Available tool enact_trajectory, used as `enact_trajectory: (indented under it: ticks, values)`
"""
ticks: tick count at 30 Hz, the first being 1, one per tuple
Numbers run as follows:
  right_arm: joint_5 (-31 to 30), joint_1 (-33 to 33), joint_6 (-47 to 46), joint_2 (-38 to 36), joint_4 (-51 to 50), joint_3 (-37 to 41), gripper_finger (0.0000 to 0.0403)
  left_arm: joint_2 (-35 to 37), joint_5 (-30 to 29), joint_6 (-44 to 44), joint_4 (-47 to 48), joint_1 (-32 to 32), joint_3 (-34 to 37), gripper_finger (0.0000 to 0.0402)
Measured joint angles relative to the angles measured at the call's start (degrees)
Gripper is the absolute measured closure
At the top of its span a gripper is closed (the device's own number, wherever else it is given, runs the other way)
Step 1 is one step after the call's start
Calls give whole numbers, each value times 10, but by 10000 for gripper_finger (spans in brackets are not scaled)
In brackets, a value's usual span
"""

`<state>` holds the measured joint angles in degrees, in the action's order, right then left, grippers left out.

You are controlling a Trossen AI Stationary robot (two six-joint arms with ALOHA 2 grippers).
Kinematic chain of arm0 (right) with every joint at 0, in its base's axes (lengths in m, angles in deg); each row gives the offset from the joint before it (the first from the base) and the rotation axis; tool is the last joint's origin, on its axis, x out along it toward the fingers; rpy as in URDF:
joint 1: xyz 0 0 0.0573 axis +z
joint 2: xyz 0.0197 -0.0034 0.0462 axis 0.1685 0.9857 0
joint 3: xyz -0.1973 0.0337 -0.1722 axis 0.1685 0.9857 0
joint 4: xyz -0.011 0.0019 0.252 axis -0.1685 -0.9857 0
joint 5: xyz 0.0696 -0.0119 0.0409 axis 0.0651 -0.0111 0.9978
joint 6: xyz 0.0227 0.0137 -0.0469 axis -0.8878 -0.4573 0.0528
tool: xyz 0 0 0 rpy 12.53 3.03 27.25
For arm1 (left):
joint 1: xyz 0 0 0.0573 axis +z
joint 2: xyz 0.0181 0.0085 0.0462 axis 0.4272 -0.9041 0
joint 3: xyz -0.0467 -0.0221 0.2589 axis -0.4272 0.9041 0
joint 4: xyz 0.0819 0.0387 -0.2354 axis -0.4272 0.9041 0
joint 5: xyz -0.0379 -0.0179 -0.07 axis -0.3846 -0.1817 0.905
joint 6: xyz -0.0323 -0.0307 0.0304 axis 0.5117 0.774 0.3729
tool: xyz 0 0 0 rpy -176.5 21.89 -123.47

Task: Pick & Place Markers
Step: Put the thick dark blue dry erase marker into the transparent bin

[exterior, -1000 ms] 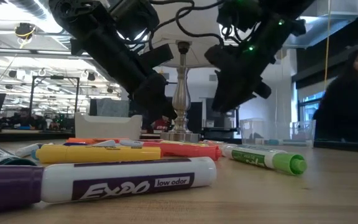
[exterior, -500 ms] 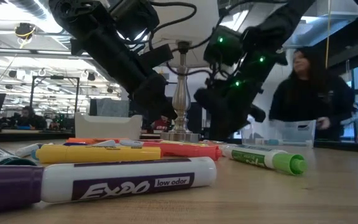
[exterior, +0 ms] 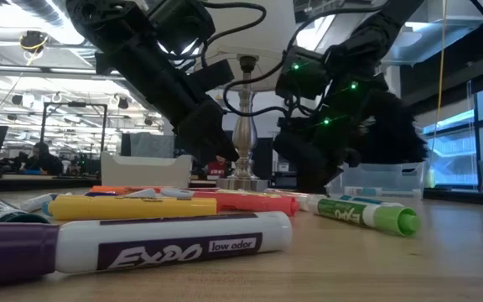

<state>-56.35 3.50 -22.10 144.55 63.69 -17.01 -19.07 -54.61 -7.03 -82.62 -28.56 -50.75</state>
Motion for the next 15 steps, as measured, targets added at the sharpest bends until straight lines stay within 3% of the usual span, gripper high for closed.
enact_trajectory:
  ticks: [8,15]
  values:
    - [-41,25,60,-89,-96,-2,339,0,0,0,0,0,0,302]
    - [-186,40,50,-195,-292,-5,339,0,4,2,0,0,0,303]
